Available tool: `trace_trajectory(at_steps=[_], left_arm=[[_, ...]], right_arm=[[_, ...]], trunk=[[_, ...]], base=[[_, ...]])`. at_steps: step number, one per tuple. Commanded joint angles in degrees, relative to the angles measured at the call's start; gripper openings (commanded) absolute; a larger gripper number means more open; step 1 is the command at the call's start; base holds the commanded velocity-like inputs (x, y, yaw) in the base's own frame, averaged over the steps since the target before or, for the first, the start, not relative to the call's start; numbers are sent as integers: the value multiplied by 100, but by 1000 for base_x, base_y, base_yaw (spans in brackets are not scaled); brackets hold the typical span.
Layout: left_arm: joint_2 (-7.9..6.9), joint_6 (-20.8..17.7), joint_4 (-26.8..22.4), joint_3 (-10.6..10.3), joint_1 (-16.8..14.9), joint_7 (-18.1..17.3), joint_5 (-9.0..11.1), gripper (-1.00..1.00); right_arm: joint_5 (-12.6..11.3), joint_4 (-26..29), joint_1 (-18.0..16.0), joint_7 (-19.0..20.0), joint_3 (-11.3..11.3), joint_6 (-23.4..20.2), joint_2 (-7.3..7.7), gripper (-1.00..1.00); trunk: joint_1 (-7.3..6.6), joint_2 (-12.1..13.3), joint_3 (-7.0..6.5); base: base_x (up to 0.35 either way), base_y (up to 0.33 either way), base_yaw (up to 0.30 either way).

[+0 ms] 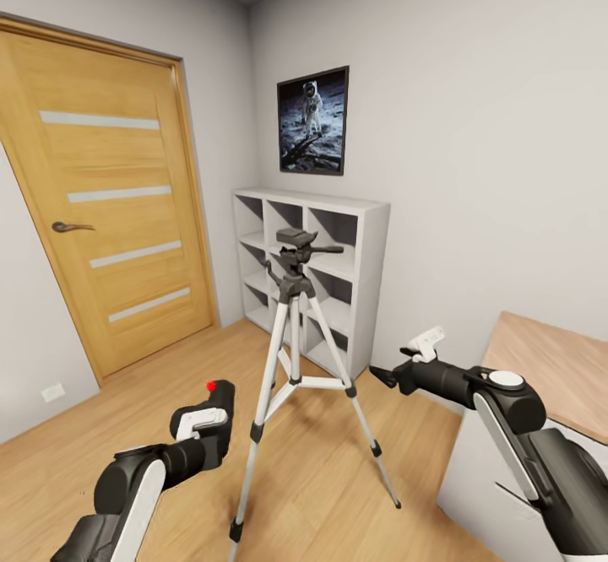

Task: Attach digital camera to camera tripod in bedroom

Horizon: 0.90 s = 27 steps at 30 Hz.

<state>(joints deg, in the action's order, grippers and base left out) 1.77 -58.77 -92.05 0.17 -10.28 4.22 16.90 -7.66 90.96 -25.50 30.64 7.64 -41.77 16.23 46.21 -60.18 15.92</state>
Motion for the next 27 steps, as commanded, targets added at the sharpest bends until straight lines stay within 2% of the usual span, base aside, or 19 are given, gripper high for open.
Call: trace_trajectory(at_steps=[1, 2, 3, 5, 7, 8, 11, 12, 16, 27], left_arm=[[-9, -15, -4, 105, -6, -48, 77, -100], [-18, 7, 1, 205, 6, -114, 77, -100], [-28, 73, 16, 403, 93, -248, 74, -100], [-44, 459, 54, 802, 467, -477, 67, -100], [-46, 651, 63, 1018, 598, -523, 67, -100], [-46, 802, 73, 1273, 683, -548, 75, -100], [-35, 938, 86, 1617, 757, -559, 81, -100], [-27, 1011, 119, 1843, 795, -561, 84, -100], [-14, 1062, 189, 2034, 822, -562, 85, -100], [-16, 1082, 234, 2130, 834, -529, 63, -100]], right_arm=[[-55, 4, -4, -24, 27, -43, 4, 100], [-56, 3, -3, -24, 54, -43, 4, 100], [-58, 4, -2, -23, 119, -43, 6, 100], [-59, 37, 3, -23, 245, -45, 22, 100], [-60, 57, 5, -23, 265, -51, 28, 100], [-60, 72, 7, -23, 277, -57, 32, 100], [-60, 97, 7, -18, 292, -67, 31, 100], [-59, 126, 8, -12, 300, -69, 35, 100], [-54, 148, 9, -8, 302, -67, 36, 100], [-52, 158, 16, -2, 301, -53, 53, 100]], trunk=[[-22, 36, -11], [-44, 76, -29], [-66, 116, -47], [-110, 197, -82], [-154, 277, -118], [-176, 317, -136], [-242, 437, -190], [-264, 477, -208], [-351, 638, -280], [-593, 1079, -477]], base=[[0, 0, 0], [0, 0, 0], [0, 0, 0], [0, 0, 0], [0, 0, 0], [0, 0, 0], [0, 0, 0], [0, 0, 0], [0, 0, 0], [0, 0, 0]])
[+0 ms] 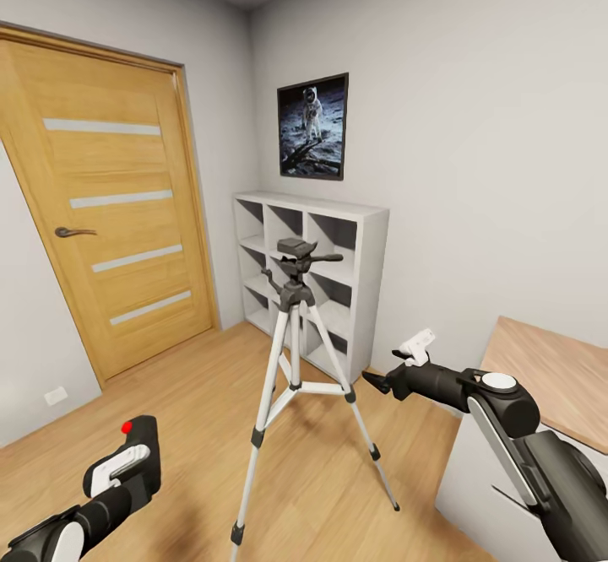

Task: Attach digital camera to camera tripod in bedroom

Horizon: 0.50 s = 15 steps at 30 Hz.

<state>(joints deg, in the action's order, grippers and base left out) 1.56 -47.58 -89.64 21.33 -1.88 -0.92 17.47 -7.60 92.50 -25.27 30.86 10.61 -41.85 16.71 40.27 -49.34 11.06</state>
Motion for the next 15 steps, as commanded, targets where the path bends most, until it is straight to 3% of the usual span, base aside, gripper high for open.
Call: trace_trajectory(at_steps=[1, 10, 15], left_arm=[[0, -36, 10, 19, -8, 3, 5, -100], [-13, -33, 121, 43, -34, 58, -4, -100], [12, -32, 186, 329, -43, 77, 1, -100]], right_arm=[[-57, 5, -5, -24, 6, -44, 6, 100], [-57, 5, -4, -27, 15, -72, -12, 100], [-57, 5, -4, -27, 19, -89, -22, 100]], trunk=[[-21, 35, -10], [-219, 396, -171], [-329, 596, -261]], base=[[0, 0, 0], [0, 0, 59], [0, 0, 219]])
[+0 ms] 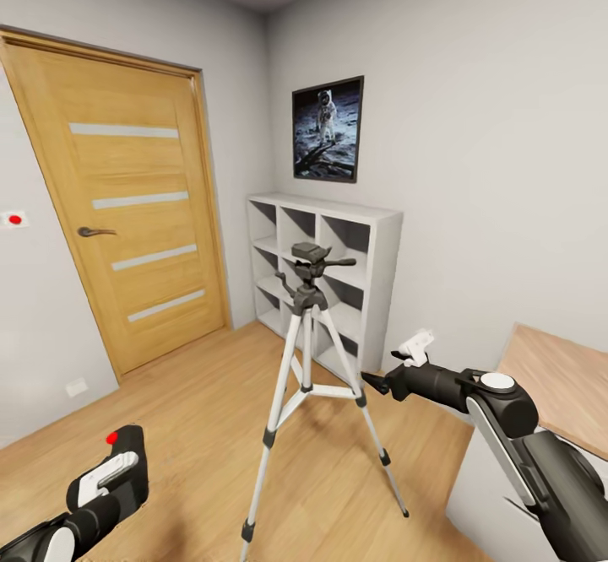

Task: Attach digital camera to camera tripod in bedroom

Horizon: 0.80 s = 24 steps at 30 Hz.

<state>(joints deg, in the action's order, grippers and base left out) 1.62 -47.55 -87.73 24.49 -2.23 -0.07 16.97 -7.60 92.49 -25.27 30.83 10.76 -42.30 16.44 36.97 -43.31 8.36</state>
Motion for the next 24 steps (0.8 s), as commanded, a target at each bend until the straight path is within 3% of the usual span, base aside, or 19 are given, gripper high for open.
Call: trace_trajectory(at_steps=[1, 6, 16, 19, 24], left_arm=[[6, -35, 1, 50, -9, -7, 53, -100], [20, -33, 27, 153, -13, -3, 64, -100], [58, -27, 25, 171, -14, -17, 76, -100], [59, -27, 26, 178, -14, -18, 70, -100], [60, -26, 27, 185, -14, -23, 78, -100]], right_arm=[[-58, 6, -4, -24, 3, -45, 4, 100], [-58, 6, -4, -24, 4, -49, 6, 100], [-90, -7, 12, 17, 3, -34, 37, 100], [-81, -34, 53, 132, 1, -11, 54, 100], [0, -174, 185, 709, -39, 327, 124, 100]], trunk=[[-21, 34, -9], [-131, 234, -99], [-350, 635, -278], [-416, 756, -332], [-526, 956, -422]], base=[[0, 0, 255], [0, 0, 267], [0, 0, 222], [0, 0, 64], [0, 0, 31]])
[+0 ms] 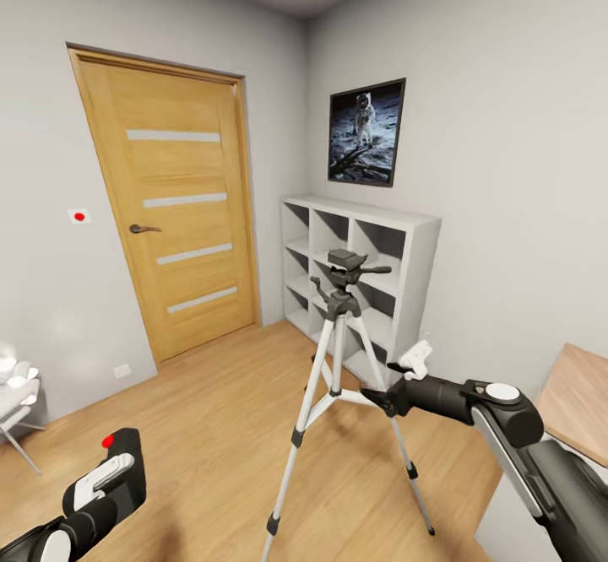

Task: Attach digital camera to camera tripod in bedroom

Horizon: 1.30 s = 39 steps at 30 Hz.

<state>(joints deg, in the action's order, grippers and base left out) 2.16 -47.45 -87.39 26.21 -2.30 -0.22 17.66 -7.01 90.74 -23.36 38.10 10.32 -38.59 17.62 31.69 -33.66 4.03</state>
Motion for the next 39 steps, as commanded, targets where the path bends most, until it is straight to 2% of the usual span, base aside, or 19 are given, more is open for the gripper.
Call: trace_trajectory(at_steps=[1, 5, 10, 20, 27, 32, 33, 39], left_arm=[[5, -36, -7, 11, -9, -20, 13, -100], [5, -38, -7, 6, -8, -63, 18, -100], [10, -37, -7, 16, -7, -74, 15, -100], [19, -36, 4, 23, -4, -54, 7, -100], [22, -36, 52, 26, 14, -42, 2, -100], [26, -36, 84, 22, 19, -33, 1, -100], [34, -36, 91, 22, 23, -32, -5, -100], [49, -36, 83, 13, 33, -42, 5, -100]], right_arm=[[5, -175, 24, 164, -16, 228, 86, 100], [97, -535, 55, 363, -35, 692, 241, 100], [147, -765, 66, 489, -44, 978, 330, 100], [156, -835, 70, 553, -50, 1068, 362, 100], [153, -814, 82, 949, -46, 1072, 386, 100], [173, -884, 86, 1097, -56, 1055, 567, 100], [177, -876, 86, 1146, -67, 1033, 644, 100], [201, -813, 86, 1193, -78, 1050, 708, 100]], trunk=[[-20, 31, -7], [-108, 192, -79], [-218, 392, -169], [-437, 793, -348], [-591, 1074, -474], [-591, 1074, -474], [-591, 1074, -474], [-591, 1074, -474]], base=[[0, 0, 12], [0, 0, 7], [0, 0, 3], [0, 0, 0], [0, 0, 0], [0, 0, 0], [0, 0, 0], [0, 0, 0]])
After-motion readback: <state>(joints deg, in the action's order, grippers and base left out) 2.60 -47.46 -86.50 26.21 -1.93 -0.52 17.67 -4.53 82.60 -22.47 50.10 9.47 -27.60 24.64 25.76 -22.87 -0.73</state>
